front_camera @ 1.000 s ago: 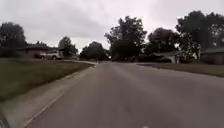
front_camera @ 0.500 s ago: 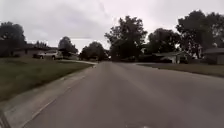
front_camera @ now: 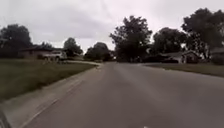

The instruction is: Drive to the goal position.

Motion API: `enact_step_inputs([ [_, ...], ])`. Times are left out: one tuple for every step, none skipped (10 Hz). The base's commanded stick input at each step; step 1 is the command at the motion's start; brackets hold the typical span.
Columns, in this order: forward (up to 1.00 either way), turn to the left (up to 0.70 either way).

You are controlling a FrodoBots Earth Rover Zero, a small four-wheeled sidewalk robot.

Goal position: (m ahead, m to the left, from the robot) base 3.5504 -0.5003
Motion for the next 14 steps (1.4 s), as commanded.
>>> enact_step_inputs([
  [0.70, 0.00],
  [0.70, 0.00],
  [0.70, 0.00],
  [0.70, 0.00],
  [0.70, 0.00],
  [0.70, 0.00],
  [0.70, 0.00],
  [0.70, 0.00],
  [0.70, 0.00],
  [0.70, 0.00],
  [0.70, 0.00],
  [0.70, 0.00],
  [0.70, 0.00],
  [0.70, 0.00],
])
